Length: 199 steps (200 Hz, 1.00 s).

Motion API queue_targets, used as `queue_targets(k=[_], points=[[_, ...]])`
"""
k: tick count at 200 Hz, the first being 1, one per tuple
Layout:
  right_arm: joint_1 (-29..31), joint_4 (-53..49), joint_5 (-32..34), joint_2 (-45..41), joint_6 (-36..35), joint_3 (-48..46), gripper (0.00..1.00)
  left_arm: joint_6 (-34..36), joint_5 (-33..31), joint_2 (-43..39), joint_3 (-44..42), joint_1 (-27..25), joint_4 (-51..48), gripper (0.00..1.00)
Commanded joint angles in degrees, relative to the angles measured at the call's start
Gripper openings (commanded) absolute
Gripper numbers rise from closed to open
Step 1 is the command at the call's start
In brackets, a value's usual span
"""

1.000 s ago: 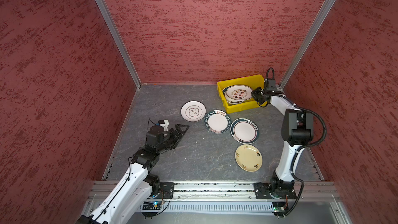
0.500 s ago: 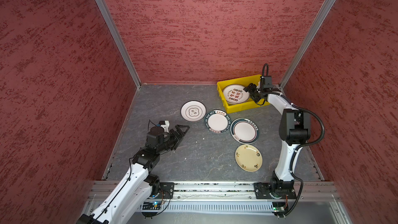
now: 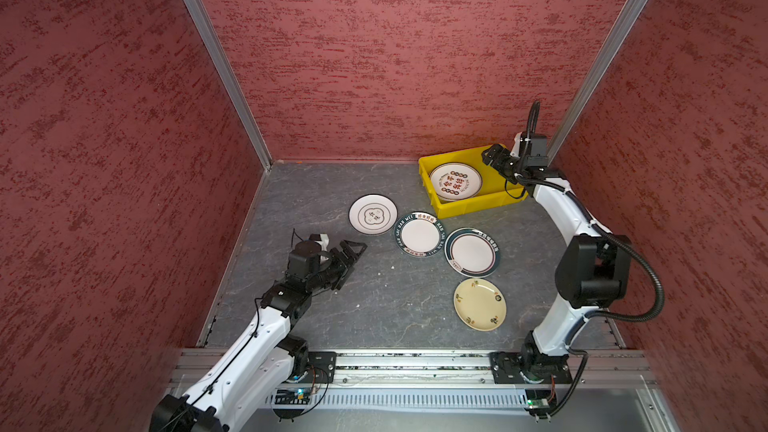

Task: Place the plates into the plastic bin on the countertop
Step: 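Move the right gripper back from the bin while the left reaches the floral plate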

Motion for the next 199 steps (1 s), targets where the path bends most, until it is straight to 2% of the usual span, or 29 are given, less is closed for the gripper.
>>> queue_targets(k=[1,46,64,95,131,199], points=[[-0.23,3.55,-0.22,-5.05,-1.72,-4.16,0.92,-1.49,0.05,1.32,-0.39,0.18,4.37,0.99],[-0.23,18.33,-6.6,-20.41,3.32,-23.26,0.94,0.18,0.87,5.37,2.09,0.43,4.31,0.99],[-0.53,16.21,-5.99,-23.98,1.93,-26.65,0.97,1.31,1.38,7.11,3.71,0.58,3.42,0.99],[-0.61,13.88,-5.21,-30.54,-0.12,-31.28,0.98,2.71,2.78,10.07,4.98,1.45,4.5,0.99],[-0.64,16.03,-6.04,-40.32,2.24,-40.15,0.99,5.04,5.63,14.11,7.68,4.92,4.12,0.99],[-0.7,17.49,-9.48,-56.17,8.42,-55.62,0.99,7.99,5.61,17.24,11.09,9.01,2.76,0.99]])
